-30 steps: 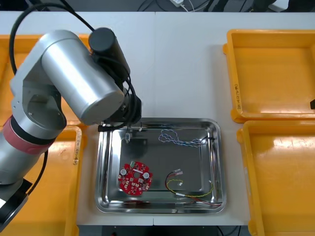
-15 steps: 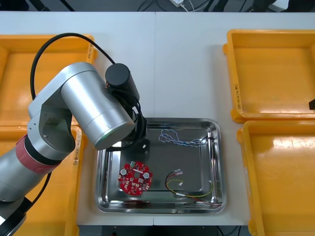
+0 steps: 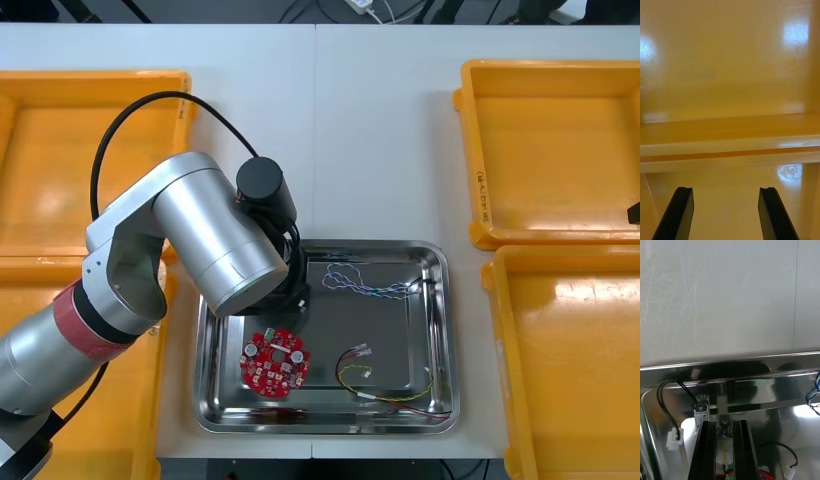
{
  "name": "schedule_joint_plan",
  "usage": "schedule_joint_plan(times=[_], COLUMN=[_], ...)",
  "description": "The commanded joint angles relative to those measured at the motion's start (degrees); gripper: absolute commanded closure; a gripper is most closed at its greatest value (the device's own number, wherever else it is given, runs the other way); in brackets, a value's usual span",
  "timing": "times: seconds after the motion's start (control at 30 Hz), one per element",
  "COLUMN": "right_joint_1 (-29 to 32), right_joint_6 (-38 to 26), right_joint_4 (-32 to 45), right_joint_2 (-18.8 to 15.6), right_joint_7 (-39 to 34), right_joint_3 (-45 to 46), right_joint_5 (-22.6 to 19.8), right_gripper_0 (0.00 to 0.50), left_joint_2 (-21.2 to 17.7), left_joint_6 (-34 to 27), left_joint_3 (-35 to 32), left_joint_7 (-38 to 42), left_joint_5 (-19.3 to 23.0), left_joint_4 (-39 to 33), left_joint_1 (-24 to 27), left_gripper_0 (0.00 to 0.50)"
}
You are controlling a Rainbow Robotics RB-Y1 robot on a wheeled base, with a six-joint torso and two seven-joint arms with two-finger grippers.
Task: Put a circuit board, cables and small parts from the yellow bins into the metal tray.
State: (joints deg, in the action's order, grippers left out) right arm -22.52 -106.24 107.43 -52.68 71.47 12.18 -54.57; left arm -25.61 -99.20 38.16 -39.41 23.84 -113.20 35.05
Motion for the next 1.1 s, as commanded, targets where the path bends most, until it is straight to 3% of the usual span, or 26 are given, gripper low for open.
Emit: schedule_joint_plan(times=[0.03,0.23,0.27,0.3,0.33,0.37,0.5,1.1], right_joint_1=[0.5,0.5,0.5,0.5,0.5,0.5,0.5,0.5], right_joint_6=[-0.4,-0.4,-0.4,-0.4,-0.4,-0.4,-0.4,-0.4], right_joint_4=[0.5,0.5,0.5,0.5,0.5,0.5,0.5,0.5], right_joint_2=[-2.2,-2.2,-2.2,-2.2,-2.2,-2.2,-2.2,-2.2], right_joint_7=[-2.7,-2.7,-2.7,-2.7,-2.7,-2.7,-2.7,-2.7], right_joint_3=[2.1,2.1,2.1,2.1,2.1,2.1,2.1,2.1], right_joint_5=[-0.4,-0.4,-0.4,-0.4,-0.4,-0.4,-0.4,-0.4], right_gripper_0=[0.0,0.0,0.0,0.0,0.0,0.0,0.0,0.0], left_joint_2=[1.4,1.4,1.4,1.4,1.4,1.4,1.4,0.4], left_joint_6=[1.2,2.1,2.2,2.2,2.2,2.2,2.7,1.3], left_joint_3=[1.3,1.4,1.4,1.4,1.4,1.4,2.3,2.5], left_joint_7=[3.4,3.9,4.1,4.1,4.1,4.2,4.0,4.0], left_joint_5=[-0.6,-0.6,-0.6,-0.6,-0.7,-0.9,-2.1,-1.4], left_joint_4=[-0.6,-0.6,-0.6,-0.6,-0.6,-0.6,-0.6,-0.8], left_joint_1=[-0.5,-0.6,-0.6,-0.6,-0.6,-0.7,-0.7,0.2], left_gripper_0=[0.5,0.49,0.453,0.382,0.218,0.106,0.0,0.0])
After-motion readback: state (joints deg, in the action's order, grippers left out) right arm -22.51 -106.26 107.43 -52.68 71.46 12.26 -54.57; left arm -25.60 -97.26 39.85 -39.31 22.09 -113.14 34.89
